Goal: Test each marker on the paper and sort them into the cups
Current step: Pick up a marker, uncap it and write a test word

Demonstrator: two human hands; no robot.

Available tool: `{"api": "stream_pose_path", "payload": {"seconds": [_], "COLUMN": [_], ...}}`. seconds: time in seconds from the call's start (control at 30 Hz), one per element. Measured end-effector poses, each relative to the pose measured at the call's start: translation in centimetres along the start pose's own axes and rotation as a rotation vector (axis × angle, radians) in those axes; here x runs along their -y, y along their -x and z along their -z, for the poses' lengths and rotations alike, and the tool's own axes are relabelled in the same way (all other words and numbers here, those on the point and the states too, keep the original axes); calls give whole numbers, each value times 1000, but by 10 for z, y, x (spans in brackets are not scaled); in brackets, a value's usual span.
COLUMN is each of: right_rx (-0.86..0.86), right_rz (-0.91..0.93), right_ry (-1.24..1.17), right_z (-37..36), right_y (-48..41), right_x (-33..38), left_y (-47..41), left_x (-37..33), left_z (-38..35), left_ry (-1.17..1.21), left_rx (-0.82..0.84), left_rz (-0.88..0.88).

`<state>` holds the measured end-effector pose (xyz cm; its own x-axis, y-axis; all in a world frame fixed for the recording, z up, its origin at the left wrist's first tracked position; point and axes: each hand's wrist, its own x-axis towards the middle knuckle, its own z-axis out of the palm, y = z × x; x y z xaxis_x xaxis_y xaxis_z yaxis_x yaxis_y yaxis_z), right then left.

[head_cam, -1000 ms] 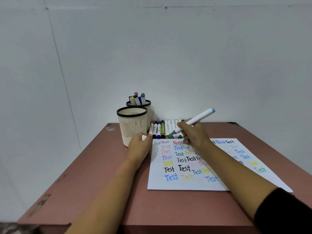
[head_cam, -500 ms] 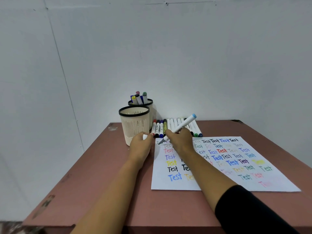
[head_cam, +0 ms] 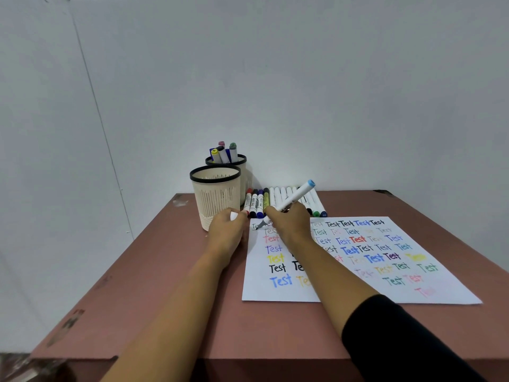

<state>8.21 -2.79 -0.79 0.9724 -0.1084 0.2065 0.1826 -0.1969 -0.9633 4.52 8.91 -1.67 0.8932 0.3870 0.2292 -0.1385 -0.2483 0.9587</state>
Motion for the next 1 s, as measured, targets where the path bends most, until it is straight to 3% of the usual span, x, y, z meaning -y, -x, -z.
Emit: {"api": "stream_pose_path", "payload": {"seconds": [0.33, 1.0], "right_rx": [51, -41], "right_rz": [10, 9], "right_ry": [3, -19], "right_z": [1, 3], "right_y": [4, 2], "right_x": [2, 2], "left_y": [-3, -3], "left_x": [4, 3], "left_z": [-1, -1], "left_ry": [-10, -36], "left_rx": [-4, 10], "left_rz": [-3, -16]}}
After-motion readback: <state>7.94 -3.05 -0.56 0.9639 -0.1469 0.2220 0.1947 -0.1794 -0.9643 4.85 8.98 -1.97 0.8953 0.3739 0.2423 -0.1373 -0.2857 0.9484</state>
